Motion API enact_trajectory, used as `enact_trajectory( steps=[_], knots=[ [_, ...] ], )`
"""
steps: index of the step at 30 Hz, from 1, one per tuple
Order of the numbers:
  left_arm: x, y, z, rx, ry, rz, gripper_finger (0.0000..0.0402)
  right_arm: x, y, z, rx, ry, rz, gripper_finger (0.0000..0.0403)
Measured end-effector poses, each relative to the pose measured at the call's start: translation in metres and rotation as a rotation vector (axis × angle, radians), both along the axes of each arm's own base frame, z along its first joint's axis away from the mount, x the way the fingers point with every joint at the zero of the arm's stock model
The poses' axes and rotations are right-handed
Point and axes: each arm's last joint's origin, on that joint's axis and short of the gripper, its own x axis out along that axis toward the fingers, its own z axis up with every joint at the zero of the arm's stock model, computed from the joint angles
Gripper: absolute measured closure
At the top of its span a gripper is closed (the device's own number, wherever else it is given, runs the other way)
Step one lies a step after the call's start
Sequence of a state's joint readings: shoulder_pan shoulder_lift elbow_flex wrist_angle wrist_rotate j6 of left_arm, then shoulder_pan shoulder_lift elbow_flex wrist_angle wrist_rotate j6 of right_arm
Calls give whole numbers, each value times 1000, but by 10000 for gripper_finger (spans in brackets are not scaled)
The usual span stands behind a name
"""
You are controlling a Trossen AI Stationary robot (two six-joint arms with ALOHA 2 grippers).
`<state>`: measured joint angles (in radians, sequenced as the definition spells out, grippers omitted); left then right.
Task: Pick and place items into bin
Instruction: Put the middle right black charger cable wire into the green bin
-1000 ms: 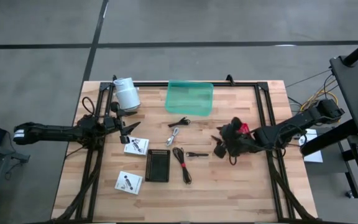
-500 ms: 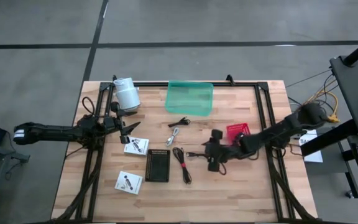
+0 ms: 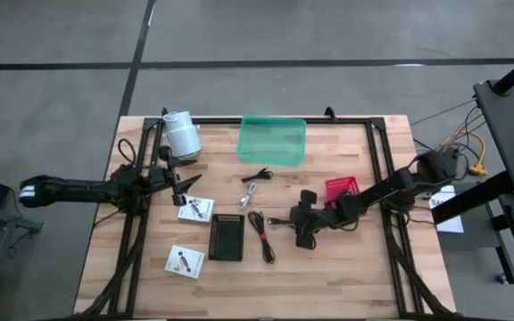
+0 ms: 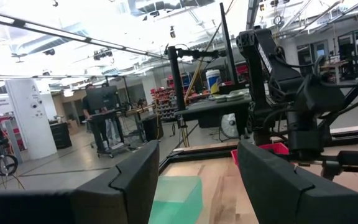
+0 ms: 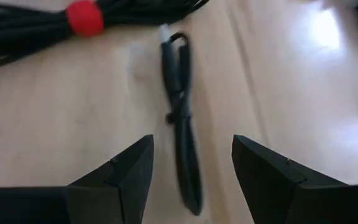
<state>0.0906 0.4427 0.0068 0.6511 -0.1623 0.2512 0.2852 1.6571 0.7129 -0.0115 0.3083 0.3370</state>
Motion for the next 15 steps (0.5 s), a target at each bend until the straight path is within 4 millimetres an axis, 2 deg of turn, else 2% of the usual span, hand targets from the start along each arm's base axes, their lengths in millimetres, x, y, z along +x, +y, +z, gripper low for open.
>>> enact_trajectory(
  steps=[5, 11, 15],
  knots=[
    [0, 0, 0, 0, 0, 0, 201, 1, -1, -11, 36, 52, 18, 199],
    [0, 0, 0, 0, 0, 0, 201, 2, -2, -14, 35, 56, 12, 201],
    [0, 0, 0, 0, 0, 0, 201, 3, -4, -14, 82, 70, 34, 224]
  ],
)
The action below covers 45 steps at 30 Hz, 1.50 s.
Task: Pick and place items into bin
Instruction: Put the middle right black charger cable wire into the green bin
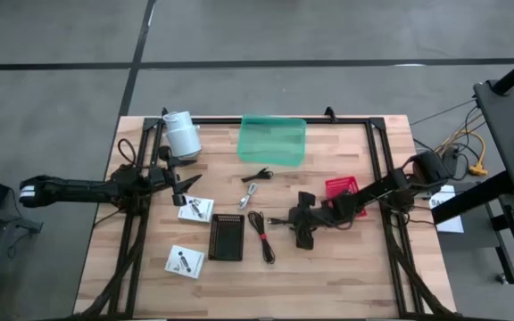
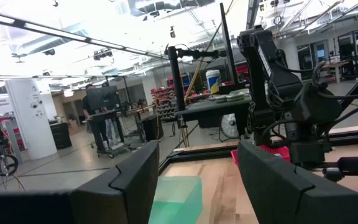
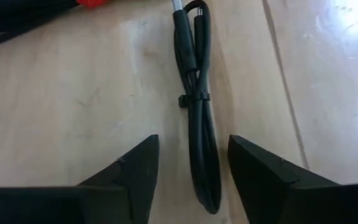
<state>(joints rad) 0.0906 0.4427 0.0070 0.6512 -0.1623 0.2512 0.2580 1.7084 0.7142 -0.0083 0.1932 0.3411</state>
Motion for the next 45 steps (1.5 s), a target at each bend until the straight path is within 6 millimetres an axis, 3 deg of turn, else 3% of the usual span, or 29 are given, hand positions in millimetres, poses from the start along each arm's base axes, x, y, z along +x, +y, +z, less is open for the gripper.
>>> enact_trajectory(
  steps=[13, 19, 24, 35, 45],
  knots=[
    [0, 0, 0, 0, 1, 0, 201, 1, -6, 1, -30, 1, 39, 384],
    [0, 0, 0, 0, 0, 0, 201, 11, -12, 20, -271, -173, 42, 389],
    [0, 0, 0, 0, 0, 0, 201, 13, -33, 33, -426, -188, 17, 390],
    [-1, 0, 3, 2, -37, -1, 201, 13, -94, 62, -436, -293, 35, 390],
    [-1, 0, 4, 52, -33, 11, 201, 8, -146, 70, -446, -342, -34, 390]
  ],
)
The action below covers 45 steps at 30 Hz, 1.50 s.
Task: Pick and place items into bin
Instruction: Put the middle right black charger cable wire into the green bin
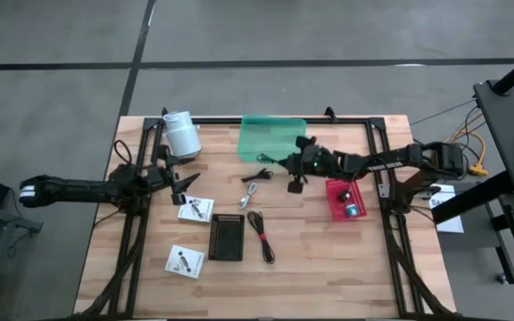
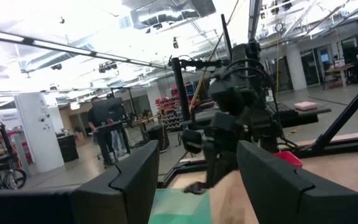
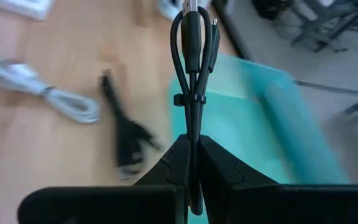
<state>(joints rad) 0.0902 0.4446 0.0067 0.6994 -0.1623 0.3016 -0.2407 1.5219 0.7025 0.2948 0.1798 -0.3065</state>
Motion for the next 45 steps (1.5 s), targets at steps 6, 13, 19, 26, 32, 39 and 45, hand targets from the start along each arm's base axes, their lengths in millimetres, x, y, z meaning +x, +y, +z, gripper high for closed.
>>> enact_trajectory(
  steps=[6, 13, 19, 26, 32, 39, 45],
  knots=[
    [0, 0, 0, 2, -2, 0, 201, -8, -32, 3, -19, -26, -106, 390],
    [0, 0, 1, -2, -9, -1, 201, -20, -62, 6, 11, -55, -234, 390],
    [0, 0, 1, 2, -7, 1, 201, -25, -72, 6, 11, -58, -270, 390],
    [0, 0, 1, 30, 0, 8, 201, -24, -72, 7, 0, -63, -265, 390],
    [0, 0, 1, 68, 14, 19, 201, -24, -72, 8, -8, -70, -263, 390],
    [0, 0, 1, 68, 13, 19, 201, -24, -72, 9, -15, -77, -260, 362],
    [0, 0, 1, 71, 14, 20, 201, -23, -72, 9, -16, -82, -258, 293]
  ],
)
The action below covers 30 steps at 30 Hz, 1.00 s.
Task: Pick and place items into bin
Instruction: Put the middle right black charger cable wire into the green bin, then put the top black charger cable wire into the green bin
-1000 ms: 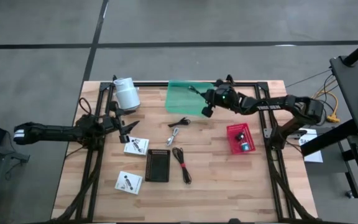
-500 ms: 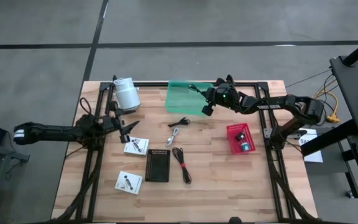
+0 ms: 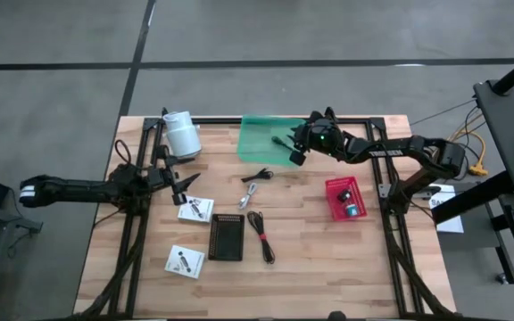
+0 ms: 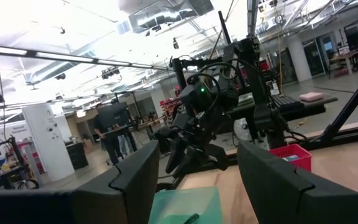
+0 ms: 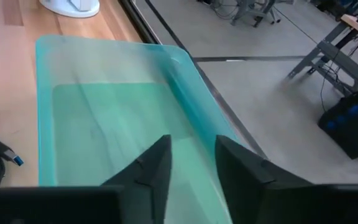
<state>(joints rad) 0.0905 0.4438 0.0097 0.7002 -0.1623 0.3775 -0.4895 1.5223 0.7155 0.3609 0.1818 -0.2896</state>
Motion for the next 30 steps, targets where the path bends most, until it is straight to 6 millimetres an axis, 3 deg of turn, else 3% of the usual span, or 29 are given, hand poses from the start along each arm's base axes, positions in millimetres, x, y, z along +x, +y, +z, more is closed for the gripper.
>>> enact_trajectory(
  steps=[8, 14, 17, 30],
  knots=[
    [0, 0, 0, 5, 1, 1, 201, 3, 1, 4, 12, -56, 79, 242],
    [0, 0, 0, 5, 1, 1, 201, 8, 16, 5, 157, -138, 573, 242],
    [0, 0, 0, 5, 1, 1, 201, 11, 25, 6, 192, -169, 721, 248],
    [0, 0, 0, 5, -1, 2, 201, 38, 60, -26, 133, -88, 887, 259]
  ],
)
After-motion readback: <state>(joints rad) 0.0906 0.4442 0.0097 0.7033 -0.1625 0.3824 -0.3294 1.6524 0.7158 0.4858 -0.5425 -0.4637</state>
